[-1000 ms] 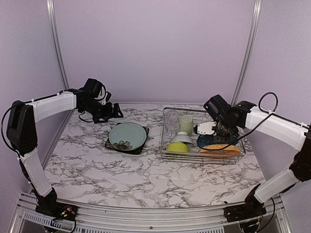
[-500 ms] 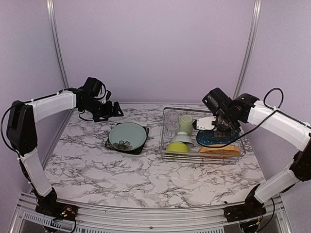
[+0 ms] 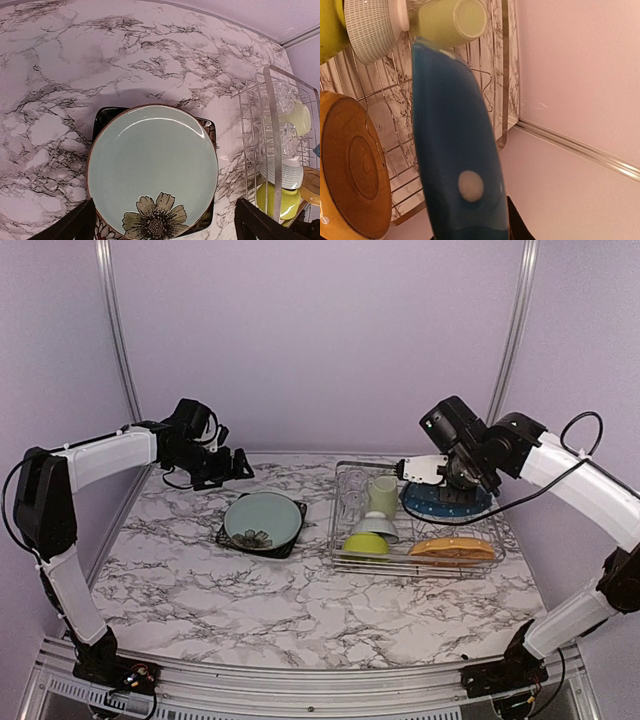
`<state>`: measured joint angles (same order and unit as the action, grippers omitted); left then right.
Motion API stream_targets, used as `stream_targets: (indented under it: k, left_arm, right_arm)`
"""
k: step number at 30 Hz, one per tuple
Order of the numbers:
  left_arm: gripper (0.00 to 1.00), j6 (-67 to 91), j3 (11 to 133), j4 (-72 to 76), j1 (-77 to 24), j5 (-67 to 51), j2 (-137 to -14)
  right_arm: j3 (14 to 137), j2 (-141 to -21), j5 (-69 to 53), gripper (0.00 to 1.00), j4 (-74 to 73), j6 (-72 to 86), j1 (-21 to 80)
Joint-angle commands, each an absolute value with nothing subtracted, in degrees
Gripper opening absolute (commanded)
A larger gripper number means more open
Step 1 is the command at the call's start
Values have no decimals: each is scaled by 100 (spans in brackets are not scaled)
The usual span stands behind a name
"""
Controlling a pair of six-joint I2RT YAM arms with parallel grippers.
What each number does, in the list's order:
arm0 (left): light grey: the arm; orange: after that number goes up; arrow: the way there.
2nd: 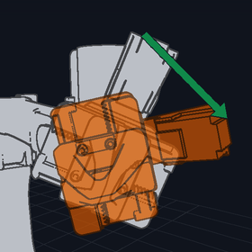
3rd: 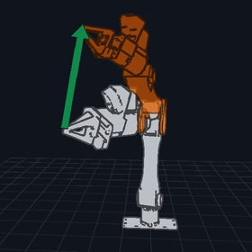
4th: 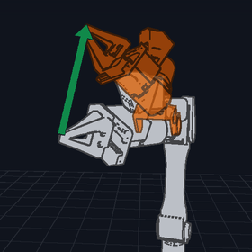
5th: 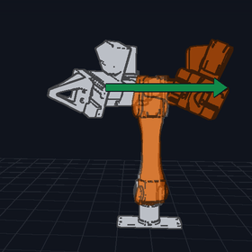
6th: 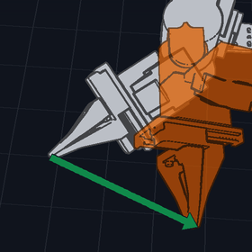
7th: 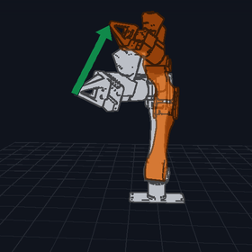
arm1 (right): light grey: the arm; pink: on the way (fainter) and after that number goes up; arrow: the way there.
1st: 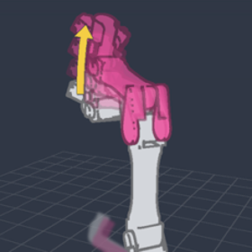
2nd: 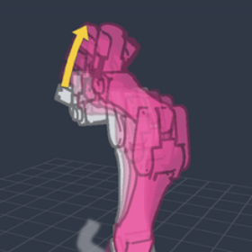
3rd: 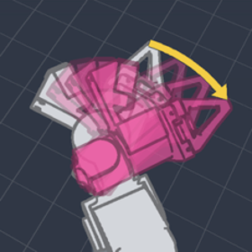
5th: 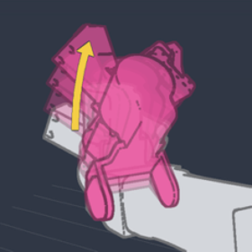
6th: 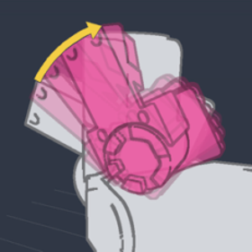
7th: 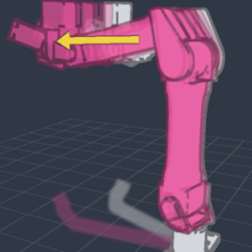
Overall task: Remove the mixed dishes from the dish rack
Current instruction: Grab the plate from the dish rack, then pass from the right arm to the left
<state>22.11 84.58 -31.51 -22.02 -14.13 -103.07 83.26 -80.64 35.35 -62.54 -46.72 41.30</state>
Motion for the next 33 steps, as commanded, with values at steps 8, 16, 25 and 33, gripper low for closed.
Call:
stream_targets:
  k: [8,16,25,33]
  left_arm:
    - [99,2313,8322,-2258,-2202,-1256,-9782]
    - [99,2264,7754,-1326,-2198,-1423,-8997]
    - [99,2263,6830,298,-2253,-2382,-7966]
    - [99,2341,6817,386,-2487,-3295,-7972]
  right_arm:
    - [9149,-7768,3904,0,-5038,-4219,4159]
    - [9883,-8101,2980,0,-4483,-3048,4165]
    - [10224,-8360,1581,0,-3731,-1336,4157]
    - [9901,-8380,301,0,-2786,-45,4109]
